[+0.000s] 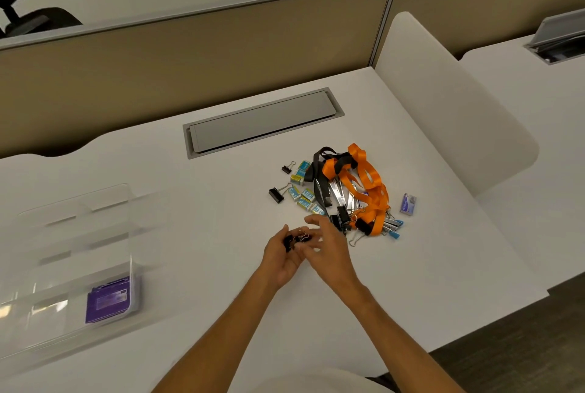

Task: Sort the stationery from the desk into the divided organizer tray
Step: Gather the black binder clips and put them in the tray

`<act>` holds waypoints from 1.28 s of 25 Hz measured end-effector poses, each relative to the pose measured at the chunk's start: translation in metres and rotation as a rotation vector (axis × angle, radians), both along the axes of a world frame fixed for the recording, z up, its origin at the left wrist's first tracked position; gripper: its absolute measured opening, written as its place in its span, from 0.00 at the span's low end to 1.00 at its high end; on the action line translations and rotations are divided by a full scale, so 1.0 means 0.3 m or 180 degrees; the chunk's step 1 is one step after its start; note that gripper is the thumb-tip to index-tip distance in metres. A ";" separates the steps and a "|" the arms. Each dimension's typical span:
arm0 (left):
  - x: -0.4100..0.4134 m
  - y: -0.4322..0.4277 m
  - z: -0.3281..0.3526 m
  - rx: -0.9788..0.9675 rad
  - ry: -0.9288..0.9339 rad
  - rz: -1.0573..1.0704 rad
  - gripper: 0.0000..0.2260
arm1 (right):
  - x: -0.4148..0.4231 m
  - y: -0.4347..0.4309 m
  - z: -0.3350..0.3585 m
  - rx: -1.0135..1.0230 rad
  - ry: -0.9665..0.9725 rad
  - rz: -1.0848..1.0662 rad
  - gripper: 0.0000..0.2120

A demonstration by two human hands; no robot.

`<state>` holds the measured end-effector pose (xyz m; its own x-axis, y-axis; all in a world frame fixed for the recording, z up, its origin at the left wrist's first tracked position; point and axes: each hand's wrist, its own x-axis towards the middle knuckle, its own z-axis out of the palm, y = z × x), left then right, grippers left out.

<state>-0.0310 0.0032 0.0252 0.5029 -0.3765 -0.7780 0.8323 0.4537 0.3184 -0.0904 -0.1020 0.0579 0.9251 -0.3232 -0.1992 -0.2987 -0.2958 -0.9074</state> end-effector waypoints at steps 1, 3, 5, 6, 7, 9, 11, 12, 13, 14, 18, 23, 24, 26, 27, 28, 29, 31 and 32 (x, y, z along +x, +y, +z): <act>0.002 -0.001 -0.001 -0.0051 -0.0013 0.0022 0.19 | 0.005 -0.022 0.005 -0.0181 -0.0047 -0.0193 0.23; 0.002 -0.001 0.003 -0.0131 0.0044 0.0146 0.19 | 0.021 -0.086 0.001 -0.0610 0.0044 -0.0532 0.21; 0.002 0.002 0.004 -0.0153 0.0086 0.0253 0.19 | 0.036 -0.162 -0.023 -0.1198 0.0349 -0.0521 0.25; 0.004 0.005 0.006 -0.0139 0.0099 0.0279 0.19 | 0.043 -0.197 -0.036 -0.1495 0.0528 -0.0381 0.28; 0.007 0.009 0.005 -0.0133 0.0113 0.0285 0.19 | 0.050 -0.225 -0.043 -0.1740 0.0680 -0.0193 0.31; 0.009 0.017 0.007 -0.0132 0.0127 0.0273 0.19 | 0.062 -0.263 -0.051 -0.2241 0.0895 0.0313 0.35; 0.009 0.023 0.006 -0.0120 0.0138 0.0271 0.19 | 0.077 -0.283 -0.052 -0.2757 0.0991 0.0786 0.36; 0.009 0.026 0.006 -0.0119 0.0144 0.0273 0.19 | 0.088 -0.292 -0.052 -0.2934 0.1005 0.0948 0.35; 0.007 0.028 0.009 -0.0108 0.0145 0.0280 0.19 | 0.099 -0.299 -0.052 -0.3062 0.1014 0.1077 0.34; 0.005 0.030 0.011 -0.0091 0.0139 0.0288 0.19 | 0.110 -0.306 -0.053 -0.3154 0.1018 0.1187 0.32; 0.002 0.040 0.017 -0.0037 0.0115 0.0286 0.18 | 0.150 -0.331 -0.047 -0.3152 0.1046 0.1499 0.29; 0.001 0.039 0.024 -0.0018 0.0109 0.0283 0.18 | 0.152 -0.332 -0.051 -0.2973 0.1007 0.1718 0.28; 0.002 0.039 0.024 -0.0012 0.0109 0.0279 0.18 | 0.153 -0.332 -0.051 -0.2907 0.0993 0.1722 0.27; 0.001 0.040 0.025 -0.0011 0.0107 0.0283 0.18 | 0.154 -0.333 -0.050 -0.2795 0.0998 0.1719 0.26; 0.002 0.039 0.024 -0.0019 0.0100 0.0295 0.18 | 0.156 -0.333 -0.051 -0.2755 0.1000 0.1722 0.25; 0.001 0.039 0.025 -0.0029 0.0089 0.0304 0.18 | 0.158 -0.333 -0.053 -0.2726 0.0999 0.1724 0.25; 0.002 0.039 0.026 -0.0036 0.0082 0.0305 0.18 | 0.159 -0.332 -0.054 -0.2704 0.0999 0.1725 0.25; 0.004 0.038 0.023 -0.0054 0.0095 0.0306 0.18 | 0.159 -0.330 -0.059 -0.2695 0.0976 0.1716 0.24; 0.005 0.038 0.022 -0.0061 0.0103 0.0304 0.18 | 0.157 -0.329 -0.062 -0.2698 0.0955 0.1710 0.23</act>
